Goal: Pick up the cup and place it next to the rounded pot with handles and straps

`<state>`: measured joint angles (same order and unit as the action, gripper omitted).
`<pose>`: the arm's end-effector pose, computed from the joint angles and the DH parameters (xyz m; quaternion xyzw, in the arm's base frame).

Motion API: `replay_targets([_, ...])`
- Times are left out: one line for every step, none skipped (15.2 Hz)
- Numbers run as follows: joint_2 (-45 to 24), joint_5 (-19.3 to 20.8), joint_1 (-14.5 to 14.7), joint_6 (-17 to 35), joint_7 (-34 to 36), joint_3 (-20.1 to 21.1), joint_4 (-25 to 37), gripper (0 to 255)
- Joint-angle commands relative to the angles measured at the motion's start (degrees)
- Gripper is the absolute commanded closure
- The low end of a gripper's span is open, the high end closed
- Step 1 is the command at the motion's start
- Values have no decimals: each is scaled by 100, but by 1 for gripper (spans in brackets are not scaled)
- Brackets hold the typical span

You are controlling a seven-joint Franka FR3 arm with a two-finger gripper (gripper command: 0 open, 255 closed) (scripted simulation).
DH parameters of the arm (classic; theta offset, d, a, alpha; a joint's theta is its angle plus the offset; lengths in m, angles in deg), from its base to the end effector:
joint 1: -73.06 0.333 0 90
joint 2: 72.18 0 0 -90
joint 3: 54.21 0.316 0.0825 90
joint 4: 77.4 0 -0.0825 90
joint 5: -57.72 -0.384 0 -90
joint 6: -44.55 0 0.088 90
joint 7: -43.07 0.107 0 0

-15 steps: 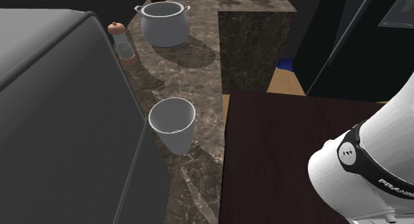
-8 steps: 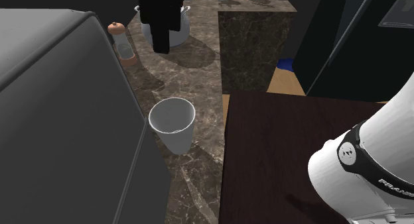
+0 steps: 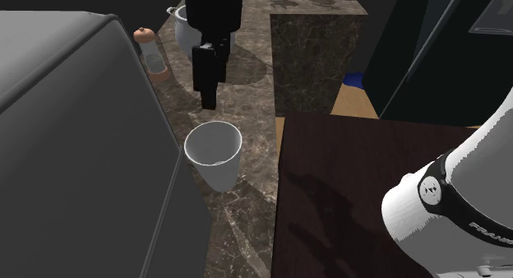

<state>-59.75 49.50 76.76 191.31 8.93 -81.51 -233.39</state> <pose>0.3688 -0.1544 0.2880 -0.9952 -0.0363 -0.0544 0.0723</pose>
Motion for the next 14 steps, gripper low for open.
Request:
replay_targets([-521,-594,235,386,-559,-229,33,0])
replay_targets([-820,-1013,361,527,-927,-326,100,0])
replay_targets([-1133,-1498,460,639,-1344,-382,186,0])
replay_targets([-1455,-2027,515,718,-1790,-388,292,0])
replay_targets([-1779,-2560,505,767,-2240,-330,414,0])
replay_targets([-2064,-3013,443,794,-2625,-233,534,0])
replay_targets([-2168,-3187,376,837,-2750,-121,564,0])
replay_targets([-2274,-3364,330,876,-2878,-30,597,0])
replay_targets([-2380,-3542,297,912,-3007,48,632,0])
replay_targets([-2485,-3714,256,948,-3132,132,668,0])
replay_targets([-2590,-3884,217,982,-3256,214,706,0])
replay_targets([-2693,-4051,177,1016,-3378,295,746,0])
replay_targets([-2795,-4212,134,1049,-3497,378,787,0])
replay_targets([-2854,-4302,107,1068,-3564,428,812,0])
